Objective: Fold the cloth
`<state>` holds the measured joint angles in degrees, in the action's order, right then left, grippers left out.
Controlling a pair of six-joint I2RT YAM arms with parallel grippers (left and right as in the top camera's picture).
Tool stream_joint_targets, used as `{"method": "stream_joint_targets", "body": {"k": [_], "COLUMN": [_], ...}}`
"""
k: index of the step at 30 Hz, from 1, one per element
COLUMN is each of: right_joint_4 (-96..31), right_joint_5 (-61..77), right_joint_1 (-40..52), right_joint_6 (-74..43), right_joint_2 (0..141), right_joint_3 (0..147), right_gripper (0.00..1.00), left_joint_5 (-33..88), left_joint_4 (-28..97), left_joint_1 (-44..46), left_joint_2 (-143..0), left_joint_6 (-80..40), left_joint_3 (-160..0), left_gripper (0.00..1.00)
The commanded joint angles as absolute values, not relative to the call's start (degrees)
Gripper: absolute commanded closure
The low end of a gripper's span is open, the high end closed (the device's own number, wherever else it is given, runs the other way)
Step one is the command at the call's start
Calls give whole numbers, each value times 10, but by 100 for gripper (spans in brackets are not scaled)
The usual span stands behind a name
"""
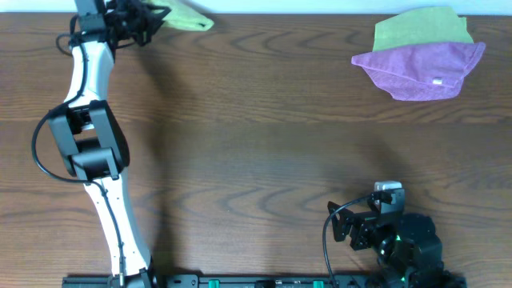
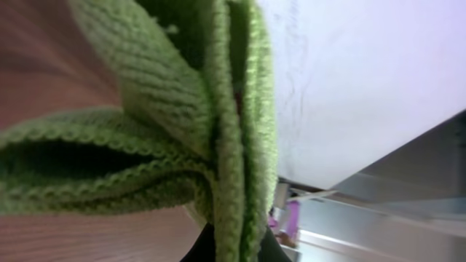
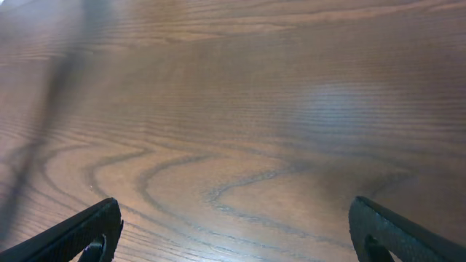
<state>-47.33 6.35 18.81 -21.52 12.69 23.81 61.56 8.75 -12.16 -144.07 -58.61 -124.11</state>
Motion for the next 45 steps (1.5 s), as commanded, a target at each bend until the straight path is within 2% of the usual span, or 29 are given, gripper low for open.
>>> {"method": "stream_joint_targets", "body": {"k": [1, 9, 18, 31, 45], "right_joint_4": [-474, -474, -474, -474, -474], "right_joint_5": [58, 58, 58, 58, 58], "right_joint_1": [183, 183, 183, 183, 183], "right_joint_6": [-223, -223, -223, -223, -223], "right_joint_2": [124, 124, 124, 124, 124], "right_joint_3": [238, 238, 238, 238, 238], "right_gripper": [1, 1, 1, 1, 1], "left_joint_5": [672, 645, 537, 428, 364], "left_joint_4": [81, 108, 239, 346, 448], "left_joint_1": [-141, -152, -153, -154, -155], "left_joint_2": [-1449, -1449, -1449, -1449, -1449], "left_joint_6": [-609, -538, -413, -317, -213], "left_joint_3": [-1265, -1265, -1265, -1265, -1265], "left_gripper": [94, 95, 94, 94, 94]}}
